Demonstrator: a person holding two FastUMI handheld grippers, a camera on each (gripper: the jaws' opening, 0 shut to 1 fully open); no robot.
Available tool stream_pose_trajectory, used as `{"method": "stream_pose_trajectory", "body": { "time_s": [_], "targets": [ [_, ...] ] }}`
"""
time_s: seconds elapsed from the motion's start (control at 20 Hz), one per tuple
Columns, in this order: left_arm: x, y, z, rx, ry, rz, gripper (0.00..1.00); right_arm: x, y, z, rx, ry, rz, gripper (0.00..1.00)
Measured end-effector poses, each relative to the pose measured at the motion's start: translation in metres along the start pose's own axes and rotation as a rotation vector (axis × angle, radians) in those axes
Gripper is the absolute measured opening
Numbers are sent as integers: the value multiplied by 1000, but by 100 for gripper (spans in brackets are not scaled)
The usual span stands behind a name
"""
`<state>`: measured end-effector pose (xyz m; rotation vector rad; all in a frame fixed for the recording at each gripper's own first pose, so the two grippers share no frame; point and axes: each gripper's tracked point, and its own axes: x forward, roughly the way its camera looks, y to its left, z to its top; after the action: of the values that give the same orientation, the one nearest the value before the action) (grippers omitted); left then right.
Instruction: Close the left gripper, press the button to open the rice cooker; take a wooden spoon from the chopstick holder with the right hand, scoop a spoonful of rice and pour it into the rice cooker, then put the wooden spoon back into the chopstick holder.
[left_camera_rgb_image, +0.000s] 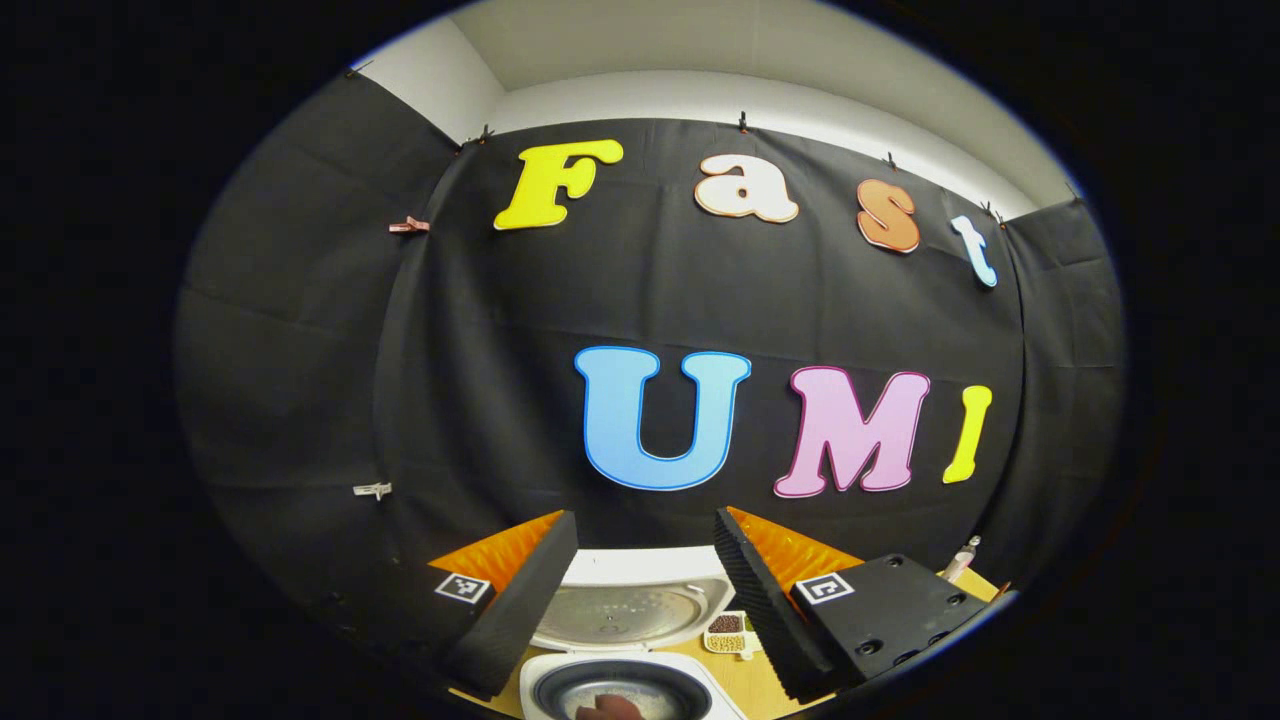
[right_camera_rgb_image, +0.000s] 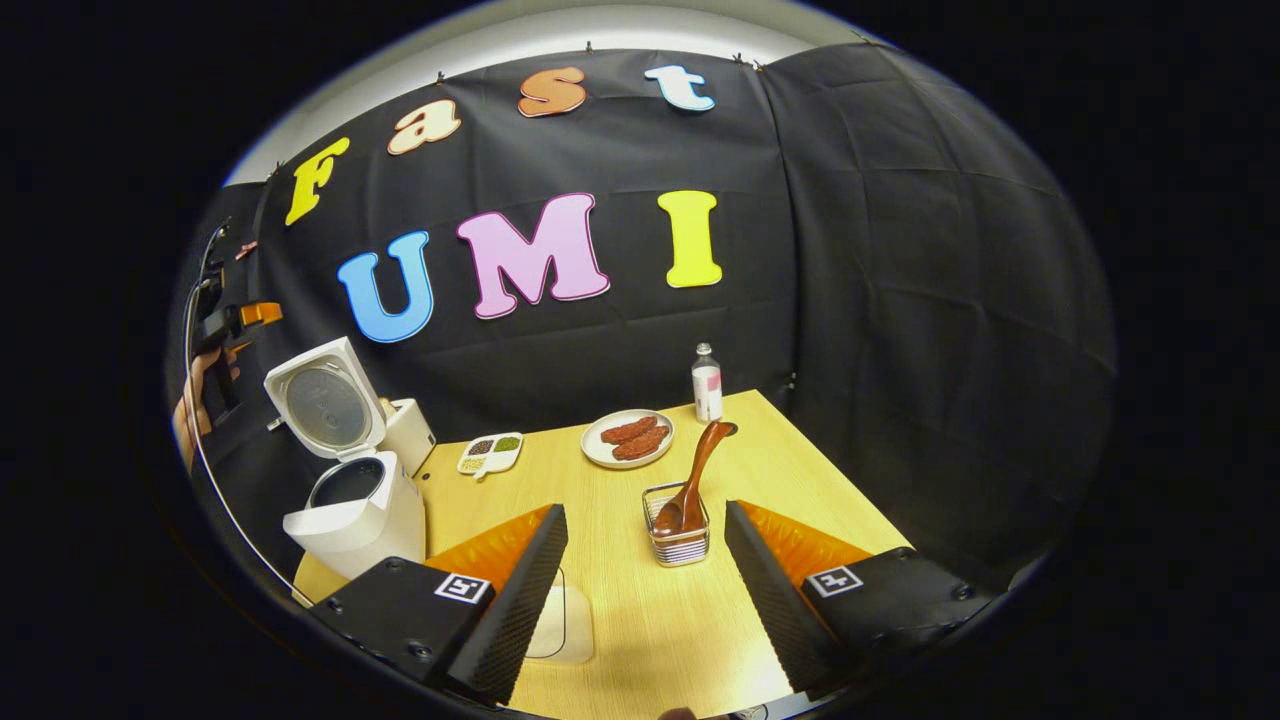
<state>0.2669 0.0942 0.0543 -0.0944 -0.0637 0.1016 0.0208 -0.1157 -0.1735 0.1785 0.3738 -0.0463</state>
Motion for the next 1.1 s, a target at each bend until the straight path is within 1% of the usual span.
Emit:
{"method": "stream_pose_trajectory", "body": {
  "time_s": [0.15,0.35,0.5,0.6,0.65,0.75,0.85,1.1],
  "targets": [
    [32,12,-10,36,15,30,95,-9,-6,1,-10,-6,-29,98],
    [75,29,-39,64,79,78,95,-17,-16,-2,0,-9,-71,99],
    [97,35,-68,91,148,92,95,-18,-22,-9,4,6,-99,99],
    [102,33,-81,79,179,90,95,-17,-25,-9,3,10,-109,99],
    [103,33,-83,77,186,98,95,-15,-25,-9,1,10,-112,99],
    [99,32,-85,79,193,109,99,-11,-26,-11,-7,17,-111,99],
    [91,31,-85,79,197,118,99,-4,-25,-11,-16,22,-98,99],
    [50,20,-94,74,209,134,100,9,-20,-10,-9,30,-30,99]
  ]
}}
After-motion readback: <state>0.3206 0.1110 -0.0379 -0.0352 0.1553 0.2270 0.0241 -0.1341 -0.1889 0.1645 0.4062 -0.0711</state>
